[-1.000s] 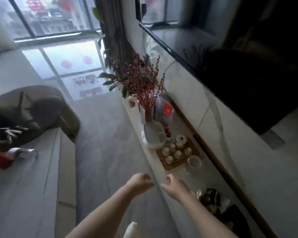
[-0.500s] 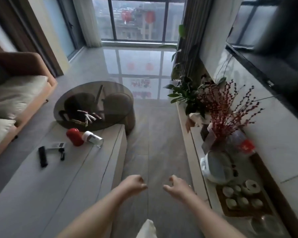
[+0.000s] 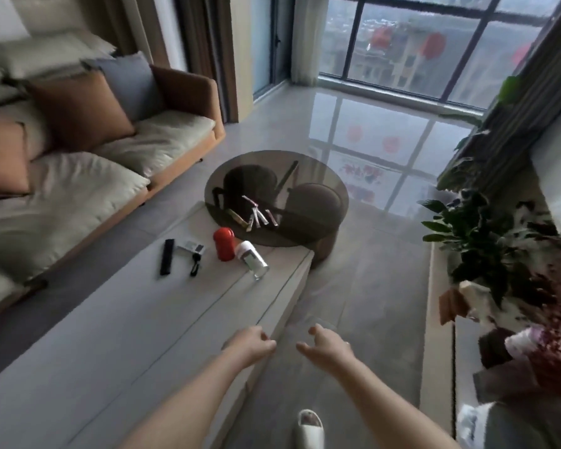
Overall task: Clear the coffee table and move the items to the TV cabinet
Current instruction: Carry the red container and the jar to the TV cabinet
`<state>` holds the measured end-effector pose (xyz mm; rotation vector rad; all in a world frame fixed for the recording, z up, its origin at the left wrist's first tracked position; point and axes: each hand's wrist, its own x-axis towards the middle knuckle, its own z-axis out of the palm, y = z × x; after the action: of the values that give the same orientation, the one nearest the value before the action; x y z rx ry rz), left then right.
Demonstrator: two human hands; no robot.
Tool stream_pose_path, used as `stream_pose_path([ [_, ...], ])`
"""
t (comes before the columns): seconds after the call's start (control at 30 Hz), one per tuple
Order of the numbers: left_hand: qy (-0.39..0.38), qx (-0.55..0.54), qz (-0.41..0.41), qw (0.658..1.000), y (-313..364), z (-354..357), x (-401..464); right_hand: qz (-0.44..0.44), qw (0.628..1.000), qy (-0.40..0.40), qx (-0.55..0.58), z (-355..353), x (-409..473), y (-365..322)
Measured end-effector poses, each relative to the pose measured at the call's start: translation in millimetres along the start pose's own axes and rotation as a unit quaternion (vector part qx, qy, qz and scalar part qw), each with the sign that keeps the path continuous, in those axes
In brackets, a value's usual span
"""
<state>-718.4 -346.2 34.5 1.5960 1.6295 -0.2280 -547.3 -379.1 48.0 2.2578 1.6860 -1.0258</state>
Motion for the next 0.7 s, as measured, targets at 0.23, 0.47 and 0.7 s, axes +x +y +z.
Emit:
stream_pose_path([
  [0.23, 0.064, -0.104, -0.084, 0.989, 16, -19, 27, -0.093, 0.993, -0.036, -0.06, -42, 76, -19],
  [0.47, 0.082, -0.183, -0.149, 0.968, 23, -18, 39, -0.139, 0.983, -0.085, -0.081, -54, 123, -30],
  [0.7, 0.073, -0.192, -0.197, 0.959, 4, -40, 72, -0.163, 0.973, -0.118, -0.115, -53, 170, -62],
])
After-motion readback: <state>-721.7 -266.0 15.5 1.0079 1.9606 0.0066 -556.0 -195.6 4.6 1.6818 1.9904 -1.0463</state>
